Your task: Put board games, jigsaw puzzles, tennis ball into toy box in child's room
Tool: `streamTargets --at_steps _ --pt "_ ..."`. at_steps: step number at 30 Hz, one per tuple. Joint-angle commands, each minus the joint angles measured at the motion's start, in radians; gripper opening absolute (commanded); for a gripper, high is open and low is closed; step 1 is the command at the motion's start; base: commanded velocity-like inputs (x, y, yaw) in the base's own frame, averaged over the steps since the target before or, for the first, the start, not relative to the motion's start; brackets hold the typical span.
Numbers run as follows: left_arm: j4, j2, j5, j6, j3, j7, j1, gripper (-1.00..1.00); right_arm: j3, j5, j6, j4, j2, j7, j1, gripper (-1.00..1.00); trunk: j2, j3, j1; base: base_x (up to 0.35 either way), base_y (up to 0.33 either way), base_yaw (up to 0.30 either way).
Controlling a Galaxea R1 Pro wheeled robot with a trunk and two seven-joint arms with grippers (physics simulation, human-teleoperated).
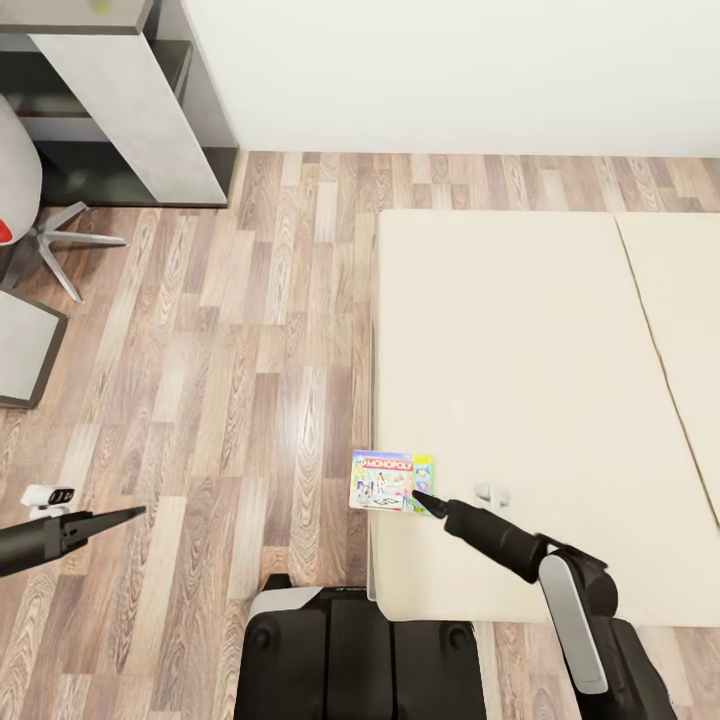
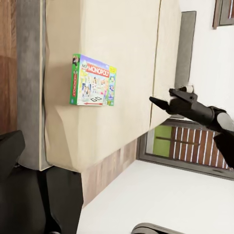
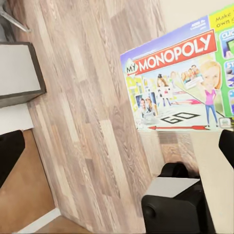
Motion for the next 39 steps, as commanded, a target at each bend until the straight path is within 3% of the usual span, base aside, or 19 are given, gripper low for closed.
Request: streamTargets --at_steps 1,6,16,27,39 --pt "0.001 0.001 -0.001 0.010 0.004 -0.004 0.000 1.00 -0.016 0.005 0.005 0.001 0.002 0.047 0.017 1.00 -0.001 0.000 0.001 0.000 0.000 0.000" --pt "0.003 0.003 -0.005 0.010 0.014 -0.004 0.001 1.00 -0.033 0.010 -0.028 0.007 0.001 0.109 0.059 1.00 -0.001 0.007 0.001 0.000 0.000 0.000" --pt "0.073 0.008 -0.037 -0.008 0.022 -0.004 0.005 1.00 -0.040 0.013 -0.132 0.009 0.001 0.156 0.108 1.00 -0.001 0.022 0.001 0.000 0.000 0.000" --pt "0.101 0.011 -0.051 -0.040 0.026 -0.004 0.006 1.00 -0.041 0.017 -0.150 0.011 0.000 0.183 0.117 1.00 -0.001 0.040 0.001 0.000 0.000 0.000" --pt "0.103 0.017 -0.052 -0.045 0.030 -0.004 0.006 1.00 -0.040 0.017 -0.154 0.011 -0.020 0.188 0.129 1.00 -0.001 0.060 0.001 0.000 0.000 0.000"
